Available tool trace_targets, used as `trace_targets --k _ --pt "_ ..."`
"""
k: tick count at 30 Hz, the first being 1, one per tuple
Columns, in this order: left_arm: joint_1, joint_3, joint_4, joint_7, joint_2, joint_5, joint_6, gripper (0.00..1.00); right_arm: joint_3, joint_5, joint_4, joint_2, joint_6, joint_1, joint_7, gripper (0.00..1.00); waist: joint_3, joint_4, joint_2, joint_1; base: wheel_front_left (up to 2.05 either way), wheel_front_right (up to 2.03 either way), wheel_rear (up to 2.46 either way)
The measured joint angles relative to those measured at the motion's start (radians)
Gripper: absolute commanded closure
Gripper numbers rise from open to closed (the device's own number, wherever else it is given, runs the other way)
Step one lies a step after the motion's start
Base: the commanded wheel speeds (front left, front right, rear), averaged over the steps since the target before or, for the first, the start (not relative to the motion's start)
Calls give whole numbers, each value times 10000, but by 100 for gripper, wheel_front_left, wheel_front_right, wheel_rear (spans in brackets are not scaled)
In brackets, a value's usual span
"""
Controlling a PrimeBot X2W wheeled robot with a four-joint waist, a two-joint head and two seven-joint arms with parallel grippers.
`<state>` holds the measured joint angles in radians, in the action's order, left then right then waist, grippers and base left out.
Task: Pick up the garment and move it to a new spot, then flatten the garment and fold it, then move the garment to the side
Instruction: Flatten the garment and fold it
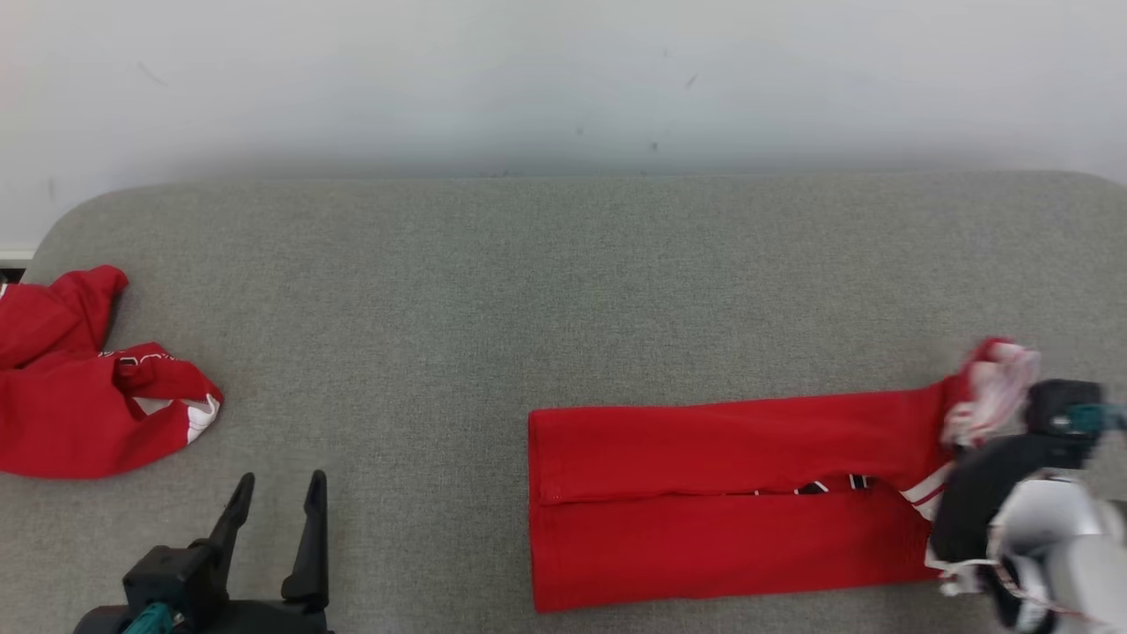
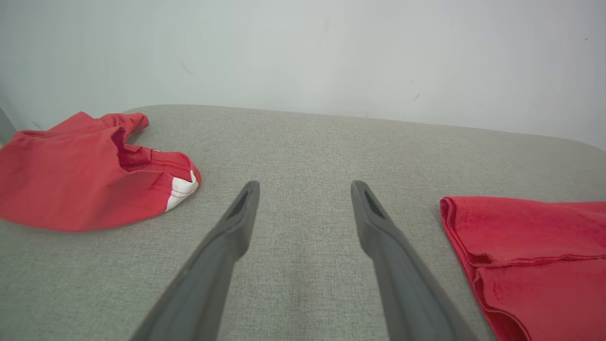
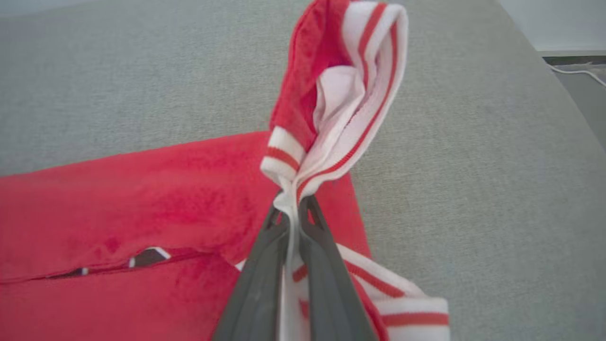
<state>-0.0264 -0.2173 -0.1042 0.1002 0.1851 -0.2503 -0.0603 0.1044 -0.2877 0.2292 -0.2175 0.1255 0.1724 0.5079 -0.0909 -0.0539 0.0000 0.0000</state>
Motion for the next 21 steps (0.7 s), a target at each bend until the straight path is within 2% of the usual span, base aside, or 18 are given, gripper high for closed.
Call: trace_targets --k 6,12,21 --pt "-9 -176 -50 -31 -69 -12 86 0 -1083 96 -694 869 -201 -14 316 100 82 61 0 0 0 0 0" --pt "-25 -245 -79 -35 -102 -12 94 0 -2412 395 -857 1534 -389 180 681 100 42 39 0 0 0 0 0" --pt "-450 -558 -153 -117 -284 -10 267 0 -3730 627 -635 1636 -376 853 1097 100 -164 -306 0 0 0 0 0"
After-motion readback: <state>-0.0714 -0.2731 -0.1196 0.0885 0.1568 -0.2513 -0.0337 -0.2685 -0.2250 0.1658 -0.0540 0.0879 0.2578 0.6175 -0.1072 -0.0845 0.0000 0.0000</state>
